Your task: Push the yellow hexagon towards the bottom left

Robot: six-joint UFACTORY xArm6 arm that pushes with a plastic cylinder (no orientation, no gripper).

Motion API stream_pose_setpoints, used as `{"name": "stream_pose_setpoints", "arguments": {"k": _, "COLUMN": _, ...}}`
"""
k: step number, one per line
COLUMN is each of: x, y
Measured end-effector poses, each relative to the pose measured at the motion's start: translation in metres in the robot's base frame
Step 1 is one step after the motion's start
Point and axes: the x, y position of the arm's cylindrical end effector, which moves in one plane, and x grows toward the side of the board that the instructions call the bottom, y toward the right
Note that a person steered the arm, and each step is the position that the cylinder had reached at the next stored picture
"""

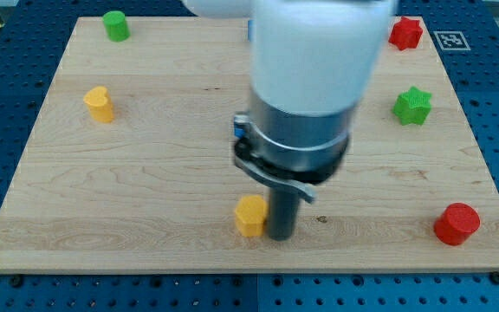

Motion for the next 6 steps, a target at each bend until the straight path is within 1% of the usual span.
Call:
{"name": "stream_pose_setpoints", "arguments": {"k": 1, "x": -0.026, "y": 0.003}}
{"name": "stream_pose_setpoints", "arguments": {"k": 3, "x": -0.026, "y": -0.059}}
{"name": "stream_pose_setpoints", "arguments": {"k": 4, "x": -0.010, "y": -0.027}}
{"name": "stream_pose_setpoints", "arguments": {"k": 5, "x": -0.007, "y": -0.065}}
{"name": "stream_pose_setpoints", "arguments": {"k": 6, "x": -0.012, "y": -0.119}}
